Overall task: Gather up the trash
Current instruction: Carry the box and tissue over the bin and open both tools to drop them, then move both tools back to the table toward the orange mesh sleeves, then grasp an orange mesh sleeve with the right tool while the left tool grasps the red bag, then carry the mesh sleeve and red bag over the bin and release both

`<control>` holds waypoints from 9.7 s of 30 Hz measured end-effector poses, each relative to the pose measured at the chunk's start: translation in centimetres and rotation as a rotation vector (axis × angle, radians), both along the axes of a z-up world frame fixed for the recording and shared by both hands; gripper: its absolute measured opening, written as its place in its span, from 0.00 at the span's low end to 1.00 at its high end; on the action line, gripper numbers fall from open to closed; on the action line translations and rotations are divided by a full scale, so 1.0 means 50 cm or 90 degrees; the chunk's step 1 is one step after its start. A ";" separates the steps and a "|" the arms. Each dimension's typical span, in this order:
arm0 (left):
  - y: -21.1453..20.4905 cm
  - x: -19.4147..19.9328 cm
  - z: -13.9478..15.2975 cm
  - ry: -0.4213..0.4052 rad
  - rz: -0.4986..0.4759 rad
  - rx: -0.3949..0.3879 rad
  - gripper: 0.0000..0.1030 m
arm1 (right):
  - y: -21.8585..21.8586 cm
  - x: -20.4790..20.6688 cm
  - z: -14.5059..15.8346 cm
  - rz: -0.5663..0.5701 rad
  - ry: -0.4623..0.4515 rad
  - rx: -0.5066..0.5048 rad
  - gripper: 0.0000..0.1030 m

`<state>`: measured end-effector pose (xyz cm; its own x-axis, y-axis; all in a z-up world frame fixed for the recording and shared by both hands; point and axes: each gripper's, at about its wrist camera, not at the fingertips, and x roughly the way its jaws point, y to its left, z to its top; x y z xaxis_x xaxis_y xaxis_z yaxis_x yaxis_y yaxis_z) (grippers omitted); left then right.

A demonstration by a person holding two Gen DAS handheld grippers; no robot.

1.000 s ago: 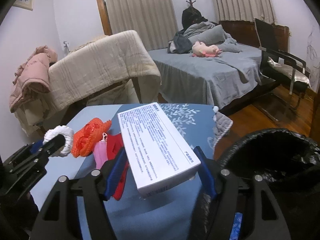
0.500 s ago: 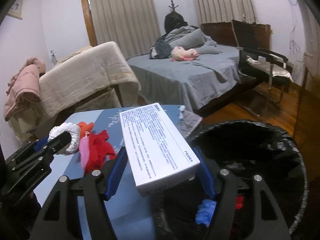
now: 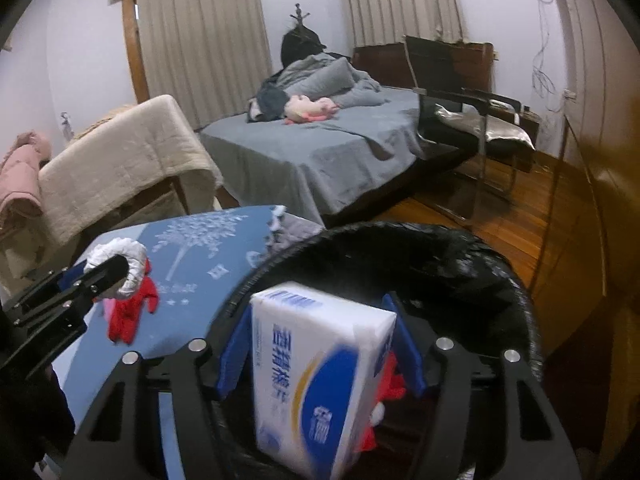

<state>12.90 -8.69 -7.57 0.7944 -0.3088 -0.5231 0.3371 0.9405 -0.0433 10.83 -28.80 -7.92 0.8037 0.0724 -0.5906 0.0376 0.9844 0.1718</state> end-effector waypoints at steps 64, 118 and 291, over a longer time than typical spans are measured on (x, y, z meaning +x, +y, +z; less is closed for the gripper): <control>0.251 -0.026 0.015 -0.051 0.155 0.035 0.91 | 0.190 0.067 0.038 0.086 -0.063 -0.011 0.94; 0.541 0.083 -0.032 -0.018 0.339 0.032 0.91 | 0.585 0.240 0.019 0.393 -0.028 0.050 0.11; -0.149 0.035 -0.052 0.029 -0.094 0.018 0.84 | -0.148 -0.054 -0.022 -0.109 -0.007 -0.022 0.95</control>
<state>14.64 -16.16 -10.17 0.7171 -0.4049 -0.5673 0.4695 0.8822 -0.0360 8.13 -36.19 -9.02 0.8091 -0.0872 -0.5812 0.2042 0.9690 0.1388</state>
